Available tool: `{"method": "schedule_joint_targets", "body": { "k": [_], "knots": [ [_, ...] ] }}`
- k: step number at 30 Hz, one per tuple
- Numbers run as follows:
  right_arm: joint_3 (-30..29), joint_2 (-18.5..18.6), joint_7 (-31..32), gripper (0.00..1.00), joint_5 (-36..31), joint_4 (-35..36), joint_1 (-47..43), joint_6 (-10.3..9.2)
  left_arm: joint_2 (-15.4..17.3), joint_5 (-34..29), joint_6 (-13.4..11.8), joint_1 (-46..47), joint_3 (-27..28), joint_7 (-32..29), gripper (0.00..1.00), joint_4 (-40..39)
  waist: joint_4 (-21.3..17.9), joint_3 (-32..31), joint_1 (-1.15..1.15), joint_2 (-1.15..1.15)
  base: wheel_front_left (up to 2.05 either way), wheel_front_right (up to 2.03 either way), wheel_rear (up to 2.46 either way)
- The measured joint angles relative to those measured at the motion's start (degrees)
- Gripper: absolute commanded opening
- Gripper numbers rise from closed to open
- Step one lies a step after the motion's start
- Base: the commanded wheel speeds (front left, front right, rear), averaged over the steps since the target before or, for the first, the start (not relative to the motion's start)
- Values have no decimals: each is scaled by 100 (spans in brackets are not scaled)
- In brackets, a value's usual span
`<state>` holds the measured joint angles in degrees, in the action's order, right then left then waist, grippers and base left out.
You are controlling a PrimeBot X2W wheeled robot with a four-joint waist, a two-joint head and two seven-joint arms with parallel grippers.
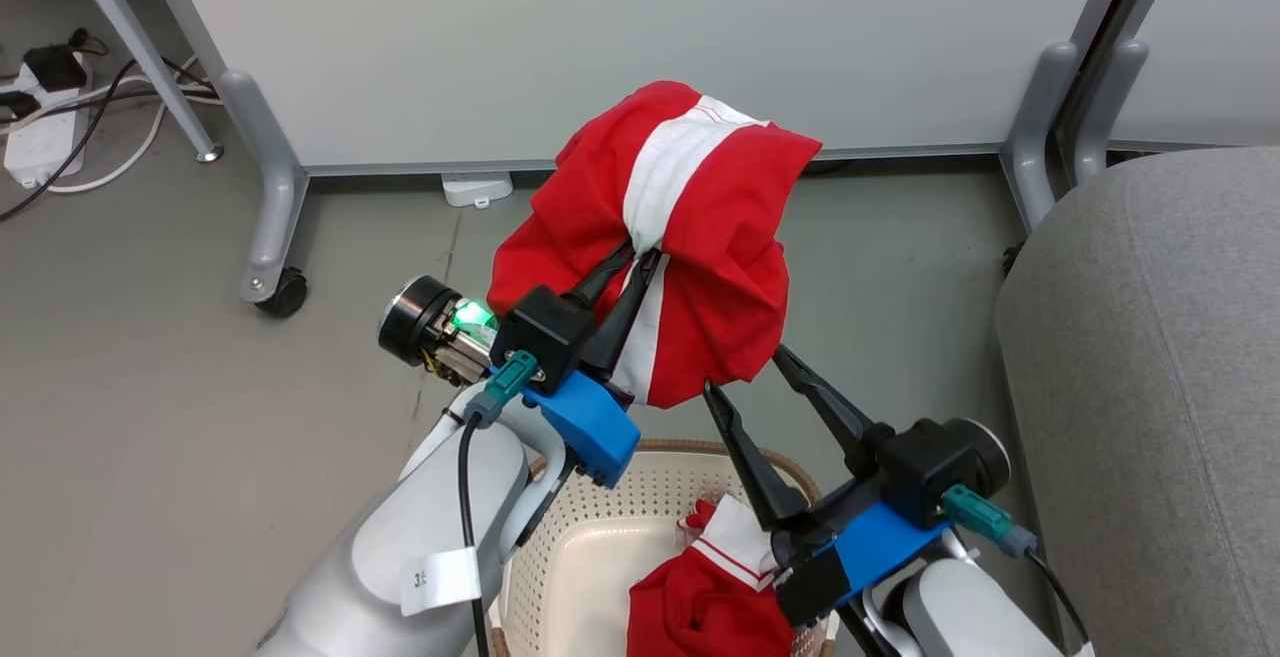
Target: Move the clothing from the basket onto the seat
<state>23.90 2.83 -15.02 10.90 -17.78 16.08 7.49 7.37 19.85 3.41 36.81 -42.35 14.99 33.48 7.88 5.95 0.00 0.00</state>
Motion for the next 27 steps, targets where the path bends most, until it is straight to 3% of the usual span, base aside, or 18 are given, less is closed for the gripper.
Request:
{"method": "schedule_joint_targets", "body": {
  "k": [18, 19, 21, 27],
  "knots": [
    [100, 0, 0, 100, 356, -358, 868, -1, -118, -121, 67, 66, 33, 0, 0, -4, 86, 195, 0, 0, 0, 0, 0],
    [96, 1, 0, 45, 357, -378, 891, -1, -121, -125, 71, 66, 37, 0, 0, -4, 85, 203, 0, 0, 0, 0, 0],
    [92, 1, 0, 0, 372, -421, 918, -1, -126, -130, 76, 66, 45, 0, 0, -1, 82, 213, 0, 0, 0, 0, 0],
    [78, 1, 0, 0, 414, -432, 959, -1, -145, -172, 115, 66, 68, 0, 0, 8, 73, 243, 0, 0, 0, 0, 0]
  ]
}}
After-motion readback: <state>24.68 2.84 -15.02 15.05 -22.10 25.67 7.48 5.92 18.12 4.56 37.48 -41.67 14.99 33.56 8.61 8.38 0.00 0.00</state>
